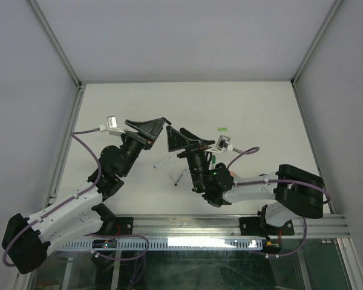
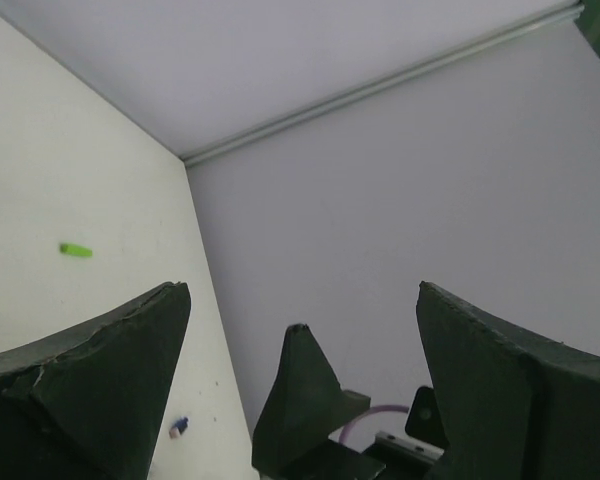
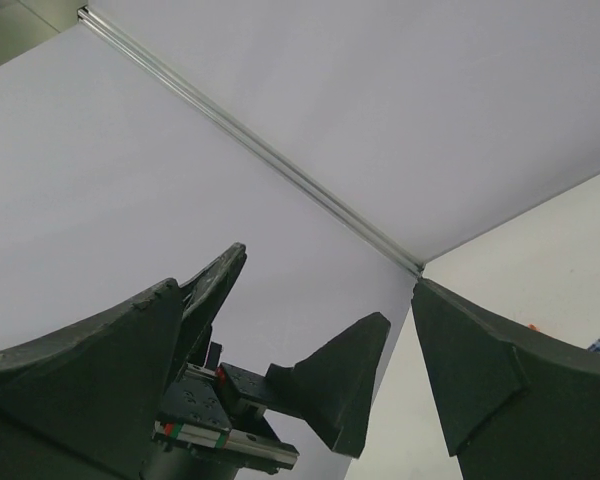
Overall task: Insert the pens into the pen caps
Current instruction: Pick up the pen from the center of the board.
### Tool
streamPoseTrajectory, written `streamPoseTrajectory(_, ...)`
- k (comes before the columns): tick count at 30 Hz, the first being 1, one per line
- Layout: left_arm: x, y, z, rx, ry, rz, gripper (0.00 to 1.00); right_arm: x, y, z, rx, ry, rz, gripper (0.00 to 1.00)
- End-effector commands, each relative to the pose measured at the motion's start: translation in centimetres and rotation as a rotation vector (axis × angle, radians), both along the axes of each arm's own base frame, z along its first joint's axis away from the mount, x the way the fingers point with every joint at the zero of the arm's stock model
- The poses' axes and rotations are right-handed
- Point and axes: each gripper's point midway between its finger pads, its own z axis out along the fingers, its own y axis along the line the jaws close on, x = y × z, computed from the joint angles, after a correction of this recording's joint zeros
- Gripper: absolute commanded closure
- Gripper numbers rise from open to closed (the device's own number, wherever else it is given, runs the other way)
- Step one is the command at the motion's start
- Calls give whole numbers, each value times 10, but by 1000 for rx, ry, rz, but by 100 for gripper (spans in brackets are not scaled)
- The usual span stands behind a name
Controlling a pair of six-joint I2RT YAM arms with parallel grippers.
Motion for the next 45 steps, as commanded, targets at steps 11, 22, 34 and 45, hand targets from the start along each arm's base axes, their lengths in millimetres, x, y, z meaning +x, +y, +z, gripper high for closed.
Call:
streamPoseTrajectory(11, -42, -54, -15, 17, -29, -87, 1, -39, -61, 20, 124, -16, 36, 0)
streamPoseTrajectory(22, -27, -54, -44, 377, 89, -32, 1, -33, -109, -14, -392, 162, -144, 0)
streamPoseTrajectory(34, -4, -36, -99, 771, 201, -114, 1, -60, -201, -144, -744, 749, -199, 0)
streamPoseTrajectory(45, -4, -36, -149, 1017, 290, -243, 2, -25, -181, -188, -909, 914, 118, 0)
